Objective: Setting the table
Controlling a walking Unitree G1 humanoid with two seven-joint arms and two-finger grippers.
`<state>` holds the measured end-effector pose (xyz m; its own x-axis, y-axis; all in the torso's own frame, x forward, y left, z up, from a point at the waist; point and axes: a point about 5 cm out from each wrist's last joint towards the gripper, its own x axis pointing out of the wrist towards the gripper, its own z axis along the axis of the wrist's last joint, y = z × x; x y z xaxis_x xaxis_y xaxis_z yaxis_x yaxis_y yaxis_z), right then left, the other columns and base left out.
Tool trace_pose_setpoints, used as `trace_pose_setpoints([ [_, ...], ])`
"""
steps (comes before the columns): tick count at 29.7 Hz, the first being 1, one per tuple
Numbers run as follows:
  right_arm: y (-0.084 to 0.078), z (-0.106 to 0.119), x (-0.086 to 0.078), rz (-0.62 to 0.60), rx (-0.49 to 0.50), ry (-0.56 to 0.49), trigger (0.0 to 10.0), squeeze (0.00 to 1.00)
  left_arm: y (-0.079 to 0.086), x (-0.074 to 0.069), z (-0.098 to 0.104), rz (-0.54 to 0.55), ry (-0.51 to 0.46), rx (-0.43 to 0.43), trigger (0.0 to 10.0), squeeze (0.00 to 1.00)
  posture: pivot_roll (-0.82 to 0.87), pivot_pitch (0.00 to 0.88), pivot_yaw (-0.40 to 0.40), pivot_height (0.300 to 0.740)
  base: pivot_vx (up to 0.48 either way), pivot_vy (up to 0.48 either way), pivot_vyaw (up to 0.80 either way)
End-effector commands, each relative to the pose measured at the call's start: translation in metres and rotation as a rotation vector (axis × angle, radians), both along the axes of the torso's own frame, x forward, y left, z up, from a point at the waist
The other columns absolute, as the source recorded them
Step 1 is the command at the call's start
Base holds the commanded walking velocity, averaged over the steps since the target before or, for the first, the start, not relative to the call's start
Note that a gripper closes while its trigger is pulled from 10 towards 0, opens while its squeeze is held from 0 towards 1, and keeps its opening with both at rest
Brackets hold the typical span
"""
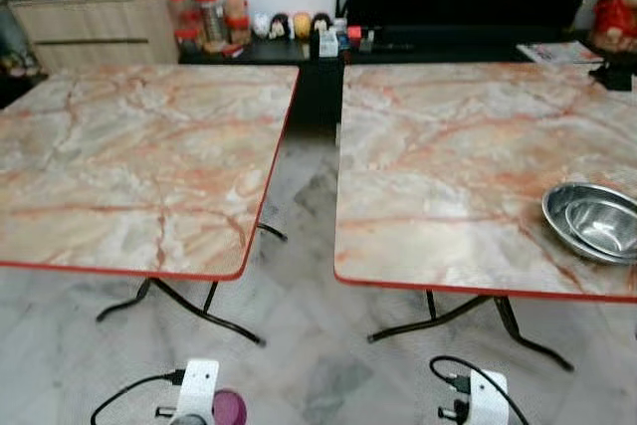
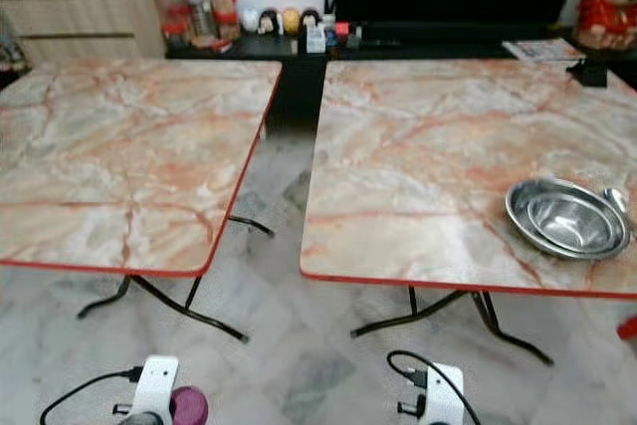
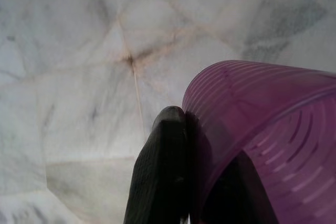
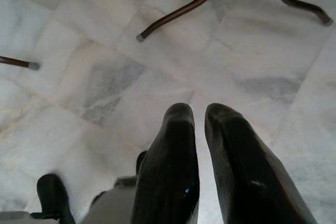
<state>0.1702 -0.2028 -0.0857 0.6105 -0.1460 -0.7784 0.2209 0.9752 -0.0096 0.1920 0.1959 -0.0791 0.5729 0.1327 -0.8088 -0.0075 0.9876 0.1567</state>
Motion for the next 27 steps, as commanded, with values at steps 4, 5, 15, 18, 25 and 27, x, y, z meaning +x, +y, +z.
trace_pose_setpoints([
  [4, 0.0022, -0.0004, 0.0002, 0.003, 0.007, 0.002, 10.0, 0.00, 0.0000, 0.0002, -0.0001, -0.017, 0.010, 0.009, 10.0, 0.00, -0.06, 0.000, 0.014, 0.740, 0.000, -0.326, 0.00],
  [5, 0.0020, -0.0004, 0.0000, 0.002, 0.005, 0.003, 10.0, 0.00, -0.0001, 0.0002, -0.0001, -0.018, 0.010, 0.009, 10.0, 0.00, -0.06, 0.000, 0.014, 0.740, 0.000, -0.326, 0.00],
  [15, -0.0016, -0.0011, -0.0030, -0.003, -0.002, 0.008, 10.0, 0.00, -0.0019, -0.0008, -0.0008, -0.023, 0.010, 0.006, 10.0, 0.00, -0.06, 0.000, 0.008, 0.740, 0.000, -0.325, 0.00],
  [18, -0.0028, -0.0011, -0.0036, -0.005, -0.005, 0.009, 10.0, 0.00, -0.0024, -0.0011, -0.0010, -0.019, 0.010, 0.004, 10.0, 0.00, -0.06, 0.000, 0.005, 0.740, 0.000, -0.326, 0.00],
  [25, -0.0034, -0.0006, -0.0032, -0.016, -0.004, 0.001, 10.0, 0.00, -0.0033, -0.0021, -0.0016, -0.008, 0.010, -0.003, 10.0, 0.00, -0.06, 0.000, 0.002, 0.740, 0.000, -0.326, 0.00],
  [27, -0.0035, -0.0004, -0.0026, -0.020, -0.002, -0.001, 10.0, 0.00, -0.0034, -0.0020, -0.0016, -0.007, 0.009, -0.006, 10.0, 0.00, -0.06, 0.000, 0.002, 0.740, 0.000, -0.328, 0.00],
])
